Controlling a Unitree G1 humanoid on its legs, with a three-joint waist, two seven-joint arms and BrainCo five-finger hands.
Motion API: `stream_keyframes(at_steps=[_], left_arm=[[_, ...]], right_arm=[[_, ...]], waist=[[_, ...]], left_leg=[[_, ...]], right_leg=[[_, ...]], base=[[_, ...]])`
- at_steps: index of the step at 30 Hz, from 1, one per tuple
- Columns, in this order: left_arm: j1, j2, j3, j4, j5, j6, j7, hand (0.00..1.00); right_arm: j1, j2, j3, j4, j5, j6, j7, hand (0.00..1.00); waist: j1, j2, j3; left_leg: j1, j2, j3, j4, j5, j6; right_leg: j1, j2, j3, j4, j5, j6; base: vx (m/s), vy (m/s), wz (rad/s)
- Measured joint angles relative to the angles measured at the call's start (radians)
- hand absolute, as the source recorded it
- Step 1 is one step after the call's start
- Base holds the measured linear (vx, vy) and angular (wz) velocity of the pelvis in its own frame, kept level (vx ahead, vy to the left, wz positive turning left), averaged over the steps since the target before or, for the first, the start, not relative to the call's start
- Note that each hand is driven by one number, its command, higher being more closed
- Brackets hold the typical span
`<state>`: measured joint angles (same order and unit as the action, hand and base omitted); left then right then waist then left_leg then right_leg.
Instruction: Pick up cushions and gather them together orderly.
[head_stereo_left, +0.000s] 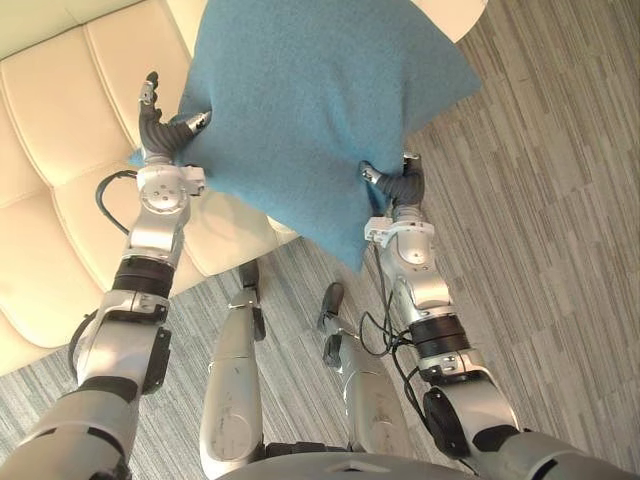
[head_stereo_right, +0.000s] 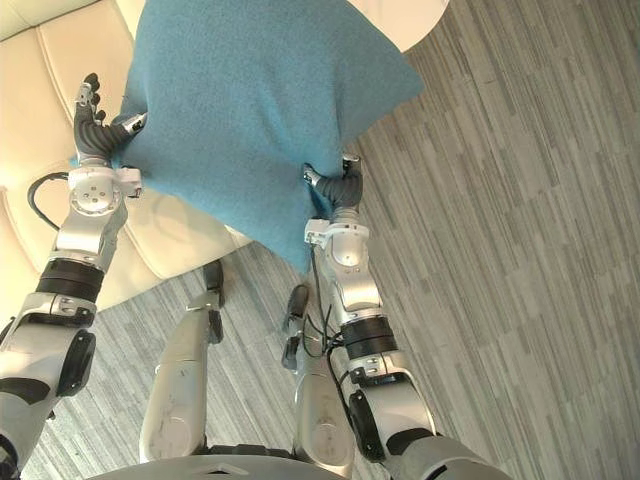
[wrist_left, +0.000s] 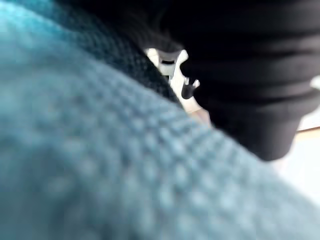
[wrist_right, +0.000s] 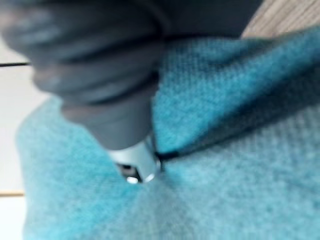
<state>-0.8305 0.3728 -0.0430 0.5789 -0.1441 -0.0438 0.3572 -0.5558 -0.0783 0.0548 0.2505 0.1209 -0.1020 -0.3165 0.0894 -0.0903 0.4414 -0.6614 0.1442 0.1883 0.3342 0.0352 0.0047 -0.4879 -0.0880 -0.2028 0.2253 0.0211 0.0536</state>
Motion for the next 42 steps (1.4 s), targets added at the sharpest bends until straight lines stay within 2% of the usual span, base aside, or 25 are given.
stream_keyframes(at_steps=[6,13,19,22,24,29,31,35,38,42], left_arm=[[0.016,-0.024,-0.004,-0.024,-0.036,-0.019,-0.002,1.00],[0.124,-0.061,-0.004,-0.105,-0.097,-0.041,-0.005,1.00],[0.243,-0.130,-0.008,-0.180,-0.104,-0.047,-0.039,1.00],[0.308,-0.153,-0.028,-0.203,-0.107,-0.048,-0.049,1.00],[0.371,-0.169,-0.041,-0.213,-0.108,-0.048,-0.066,1.00],[0.463,-0.179,-0.049,-0.221,-0.107,-0.047,-0.085,1.00],[0.519,-0.189,-0.051,-0.260,-0.107,-0.045,-0.096,1.00],[0.618,-0.213,-0.086,-0.298,-0.108,-0.045,-0.117,1.00],[0.677,-0.220,-0.101,-0.323,-0.108,-0.044,-0.124,1.00],[0.753,-0.238,-0.112,-0.356,-0.109,-0.041,-0.144,1.00]], right_arm=[[0.024,0.014,0.002,-0.001,0.003,0.000,0.000,1.00],[0.137,0.034,0.008,-0.037,0.011,0.000,0.002,1.00],[0.259,0.033,0.020,-0.046,0.011,-0.001,0.011,1.00],[0.301,0.029,0.020,-0.046,0.011,0.001,0.015,1.00],[0.343,0.027,0.020,-0.044,0.011,0.001,0.030,1.00],[0.385,0.027,0.023,-0.034,0.010,0.005,0.057,1.00],[0.398,0.025,0.023,-0.032,0.008,0.020,0.072,1.00],[0.474,-0.006,0.026,-0.027,0.007,0.025,0.099,1.00],[0.514,-0.010,0.029,-0.027,0.007,0.035,0.117,1.00],[0.577,-0.011,0.032,-0.033,0.007,0.041,0.135,1.00]], waist=[[-0.001,0.000,0.000],[-0.001,0.004,-0.002],[-0.012,0.017,-0.011],[-0.016,0.033,-0.027],[-0.023,0.048,-0.052],[-0.036,0.058,-0.087],[-0.041,0.058,-0.098],[-0.054,0.073,-0.154],[-0.060,0.082,-0.194],[-0.064,0.098,-0.207]], left_leg=[[0.006,0.001,0.000,0.005,0.000,0.000],[0.055,0.000,0.004,0.005,-0.015,-0.006],[0.125,-0.014,0.004,-0.021,-0.016,-0.007],[0.167,-0.030,0.004,-0.055,-0.010,-0.011],[0.219,-0.053,0.002,-0.119,0.018,-0.007],[0.321,-0.081,0.005,-0.209,0.049,-0.013],[0.373,-0.090,0.011,-0.234,0.050,-0.013],[0.454,-0.120,-0.001,-0.271,0.054,-0.014],[0.481,-0.127,-0.007,-0.298,0.065,-0.018],[0.564,-0.129,-0.035,-0.371,0.097,-0.023]], right_leg=[[0.007,0.000,-0.001,0.001,0.000,0.000],[0.056,-0.002,-0.003,0.001,-0.011,0.003],[0.110,-0.013,-0.004,0.014,-0.037,0.007],[0.136,-0.025,-0.004,0.016,-0.051,0.011],[0.162,-0.040,-0.007,0.017,-0.066,0.016],[0.222,-0.056,-0.005,0.019,-0.091,0.021],[0.251,-0.066,-0.002,0.035,-0.107,0.023],[0.303,-0.088,-0.002,0.081,-0.154,0.028],[0.321,-0.091,-0.004,0.078,-0.161,0.030],[0.398,-0.082,-0.023,0.045,-0.165,0.032]], base=[[0.00,0.000,0.00],[0.00,0.000,0.00],[0.02,-0.012,0.05],[0.07,-0.019,0.09],[0.09,-0.033,0.16],[0.10,-0.030,0.07],[0.11,-0.023,-0.01],[0.09,-0.009,0.13],[0.04,-0.003,0.08],[0.00,-0.019,0.17]])
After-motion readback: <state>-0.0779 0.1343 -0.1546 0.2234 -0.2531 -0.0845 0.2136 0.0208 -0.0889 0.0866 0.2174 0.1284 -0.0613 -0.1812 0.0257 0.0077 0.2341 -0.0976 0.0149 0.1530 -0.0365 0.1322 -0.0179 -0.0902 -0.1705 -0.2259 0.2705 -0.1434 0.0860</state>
